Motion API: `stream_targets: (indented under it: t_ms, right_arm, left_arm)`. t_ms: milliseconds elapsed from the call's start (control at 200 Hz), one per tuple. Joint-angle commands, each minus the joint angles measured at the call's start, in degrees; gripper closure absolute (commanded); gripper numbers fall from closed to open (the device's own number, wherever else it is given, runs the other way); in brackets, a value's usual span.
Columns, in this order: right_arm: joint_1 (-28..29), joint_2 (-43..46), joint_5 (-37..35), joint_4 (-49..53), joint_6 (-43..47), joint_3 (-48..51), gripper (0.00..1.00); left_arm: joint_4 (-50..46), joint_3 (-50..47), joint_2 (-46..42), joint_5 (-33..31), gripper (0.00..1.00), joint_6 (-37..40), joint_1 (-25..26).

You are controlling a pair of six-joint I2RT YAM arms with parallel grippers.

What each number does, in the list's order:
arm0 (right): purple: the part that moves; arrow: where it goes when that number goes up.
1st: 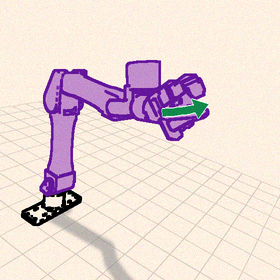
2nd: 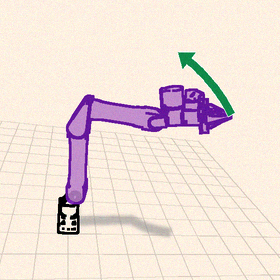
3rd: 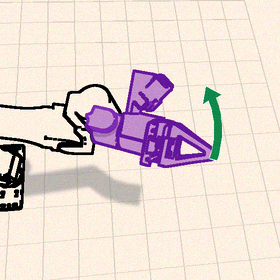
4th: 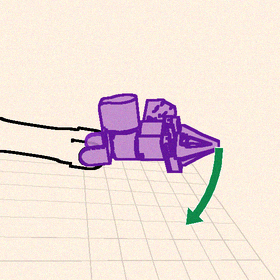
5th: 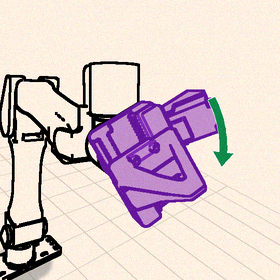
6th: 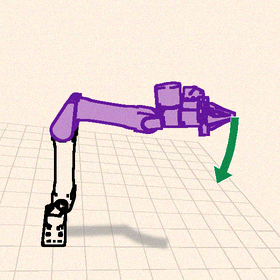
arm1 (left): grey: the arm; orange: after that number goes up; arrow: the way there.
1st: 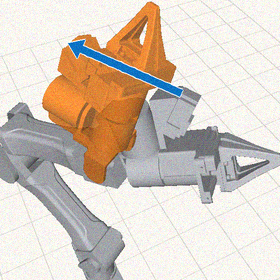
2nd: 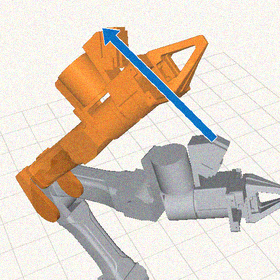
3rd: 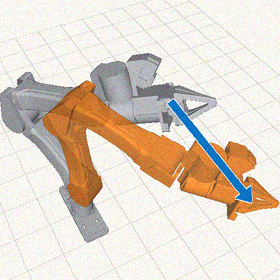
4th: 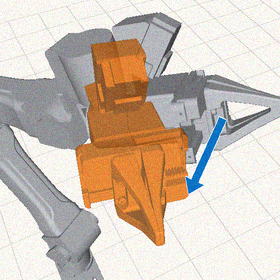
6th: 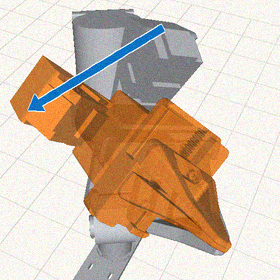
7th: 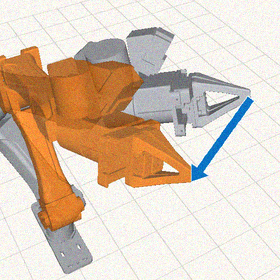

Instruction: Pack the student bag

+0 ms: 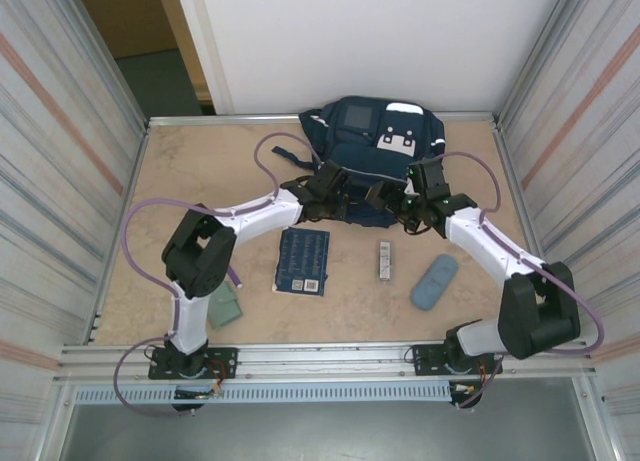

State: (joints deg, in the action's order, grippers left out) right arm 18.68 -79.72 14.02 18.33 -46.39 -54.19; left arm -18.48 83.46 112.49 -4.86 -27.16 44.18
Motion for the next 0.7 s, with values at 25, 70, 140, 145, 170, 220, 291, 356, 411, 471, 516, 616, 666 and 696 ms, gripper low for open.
stream_targets:
  t_ms: [25, 70, 140, 145, 170, 220, 291, 356, 411, 471, 516, 616, 666, 696]
  right_arm:
    - [0.6, -3.0, 3.2, -1.8, -4.3, -2.9, 0.15]
    - [1.4, -4.0, 3.0, -1.6, -4.9, -3.8, 0.15]
    - [2.9, -5.9, 1.5, -0.8, -6.5, -5.5, 0.14]
    - [2.9, -6.0, 1.3, -0.7, -6.7, -5.6, 0.14]
    - [3.5, -7.0, 0.4, 0.1, -8.3, -6.3, 0.14]
    - [3.7, -9.4, -0.9, 3.6, -13.8, -8.4, 0.13]
    - [3.7, -12.9, 0.8, 5.5, -20.3, -10.6, 0.11]
    - [3.6, -15.6, 1.7, 4.3, -27.1, -10.8, 0.12]
    - [3.3, -18.1, 1.9, 3.9, -29.9, -11.4, 0.13]
    - [3.2, -20.4, 2.1, 4.5, -31.4, -12.7, 0.15]
    - [3.2, -21.5, 1.1, 4.9, -32.3, -13.2, 0.18]
    - [3.2, -22.7, -0.3, 4.3, -32.3, -14.2, 0.39]
    - [3.1, -23.2, -0.4, 4.3, -31.2, -14.9, 0.60]
    - [3.1, -23.3, -0.5, 4.5, -30.6, -15.2, 0.72]
  left_arm:
    - [2.5, -2.1, -5.6, 4.4, 1.00, 1.0, -0.2]
    - [2.8, -2.9, -6.2, 5.0, 1.00, 0.4, -0.5]
    - [4.3, -4.5, -7.0, 6.9, 1.00, 0.2, -0.8]
    - [4.4, -4.5, -7.0, 7.0, 1.00, 0.2, -0.8]
    - [5.3, -5.1, -7.1, 7.8, 1.00, 0.5, -0.8]
    - [7.1, -6.2, -7.3, 9.8, 1.00, 1.2, -0.8]
    - [10.4, -7.6, -7.4, 12.9, 1.00, 2.7, -0.4]
    - [13.9, -9.5, -7.6, 14.2, 1.00, 3.8, 0.1]
    - [16.1, -10.6, -7.7, 14.8, 1.00, 5.0, 0.5]
    - [16.0, -10.5, -7.7, 14.5, 1.00, 5.8, 0.7]
    - [15.4, -10.4, -7.8, 14.0, 1.00, 6.1, 0.7]
    - [16.2, -11.6, -8.4, 13.6, 1.00, 7.2, 0.7]
    - [16.6, -12.3, -8.2, 13.5, 1.00, 8.0, 0.8]
    - [16.3, -12.3, -8.0, 13.3, 1.00, 8.6, 0.7]
